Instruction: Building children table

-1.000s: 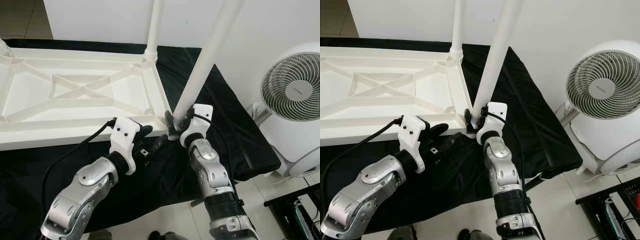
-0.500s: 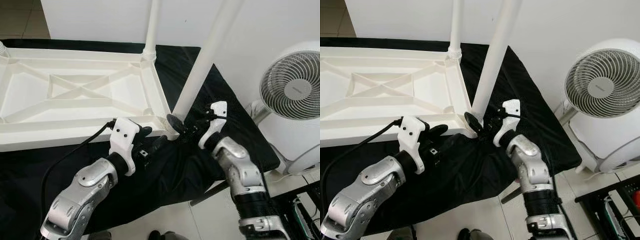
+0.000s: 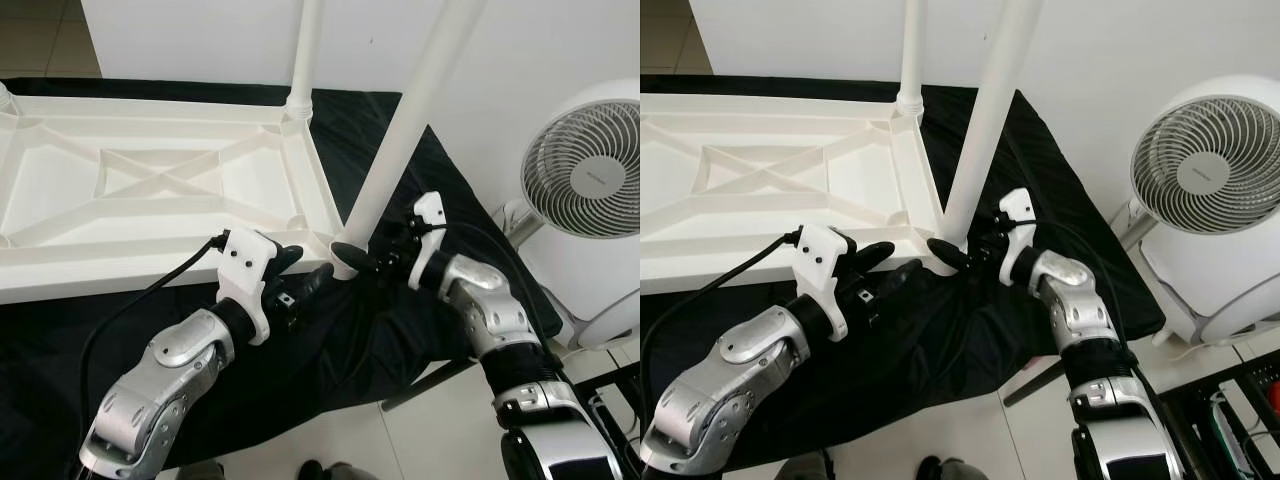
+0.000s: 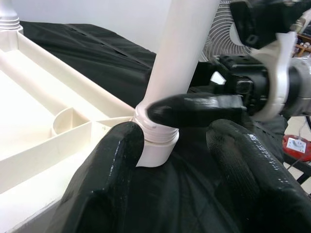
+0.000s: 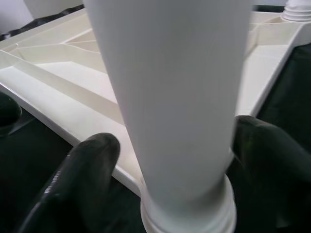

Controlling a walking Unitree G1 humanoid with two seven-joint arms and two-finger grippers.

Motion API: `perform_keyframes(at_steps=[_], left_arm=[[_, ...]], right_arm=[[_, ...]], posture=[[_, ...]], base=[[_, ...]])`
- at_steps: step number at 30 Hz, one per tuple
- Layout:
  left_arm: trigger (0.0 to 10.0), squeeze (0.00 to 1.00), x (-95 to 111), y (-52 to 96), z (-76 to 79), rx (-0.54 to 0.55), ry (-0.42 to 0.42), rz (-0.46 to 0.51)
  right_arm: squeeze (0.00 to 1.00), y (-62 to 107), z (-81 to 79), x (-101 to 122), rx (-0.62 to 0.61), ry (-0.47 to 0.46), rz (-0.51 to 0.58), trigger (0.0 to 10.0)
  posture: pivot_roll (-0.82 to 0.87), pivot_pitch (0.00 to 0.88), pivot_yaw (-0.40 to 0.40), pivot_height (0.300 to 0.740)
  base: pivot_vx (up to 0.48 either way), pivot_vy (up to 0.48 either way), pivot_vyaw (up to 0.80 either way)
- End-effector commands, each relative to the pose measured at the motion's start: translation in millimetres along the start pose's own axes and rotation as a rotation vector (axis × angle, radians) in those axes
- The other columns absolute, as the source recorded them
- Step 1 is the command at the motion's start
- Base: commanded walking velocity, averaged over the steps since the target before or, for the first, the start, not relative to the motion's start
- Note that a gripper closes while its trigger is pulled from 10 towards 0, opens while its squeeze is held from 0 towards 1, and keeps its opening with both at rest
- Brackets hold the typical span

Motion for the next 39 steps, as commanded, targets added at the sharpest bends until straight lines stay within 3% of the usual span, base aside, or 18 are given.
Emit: perform_keyframes(at_steps=[1,2,15,19,26,31,35,37,39], left_arm=[[10.0,0.0,0,0.0,5.9,-0.045,0.005,-0.001],[10.0,0.0,0,0.6,5.2,-0.039,0.004,-0.002],[10.0,0.0,0,2.4,5.3,-0.025,0.01,-0.003],[10.0,0.0,-1,2.1,6.1,-0.027,0.012,-0.003],[10.0,0.0,-1,0.5,9.0,-0.034,0.022,-0.001],[10.0,0.0,-2,-0.9,9.7,-0.043,0.027,0.0],[10.0,0.0,-2,-1.9,10.2,-0.05,0.027,0.002],[10.0,0.0,-2,-1.9,10.2,-0.05,0.027,0.002],[10.0,0.0,-2,-2.9,10.9,-0.056,0.029,0.004]], right_arm=[[0.0,0.6,3.0,-9,-0.012,-0.007,-0.019,4.0],[0.0,-1.6,6.2,-10,-0.035,-0.024,-0.004,0.0],[0.0,1.7,17.4,-16,-0.192,-0.093,0.08,0.0],[0.0,3.4,12.1,-16,-0.222,-0.093,0.11,0.0],[0.0,2.8,-13.3,-12,-0.324,-0.121,0.222,0.0],[0.0,-4.9,-35.6,-6,-0.465,-0.136,0.294,0.0],[0.0,-5.5,-31.9,-6,-0.583,-0.154,0.309,0.0],[0.0,-5.5,-31.9,-6,-0.583,-0.154,0.309,0.0],[0.0,-3.1,-28.5,-8,-0.683,-0.152,0.29,0.0]], posture=[[0.22,0.148,-0.136,0.74],[0.22,0.148,-0.136,0.74],[0.22,0.156,-0.149,0.74],[0.21,0.158,-0.152,0.74],[0.19,0.164,-0.151,0.74],[0.18,0.163,-0.143,0.74],[0.18,0.162,-0.14,0.74],[0.18,0.162,-0.14,0.74],[0.17,0.16,-0.134,0.74]], base=[[0.0,0.0,0.0],[0.0,0.0,0.0],[0.0,0.0,0.0],[0.0,0.0,0.0],[0.0,0.0,0.0],[0.0,0.0,0.0],[0.0,0.0,0.0],[0.0,0.0,0.0],[0.0,0.0,0.0]])
Point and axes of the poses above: a point about 5 cm out from each wrist's last joint towards the gripper, its own y axis pointing back from the gripper into the wrist, its own x axis along the axis of the wrist's last joint, z = x × y, the point moved 4 cm from there along -y, pointing out of the wrist towards the gripper, and after that the axes turned 13 degrees about -y, right-handed, at the moved point
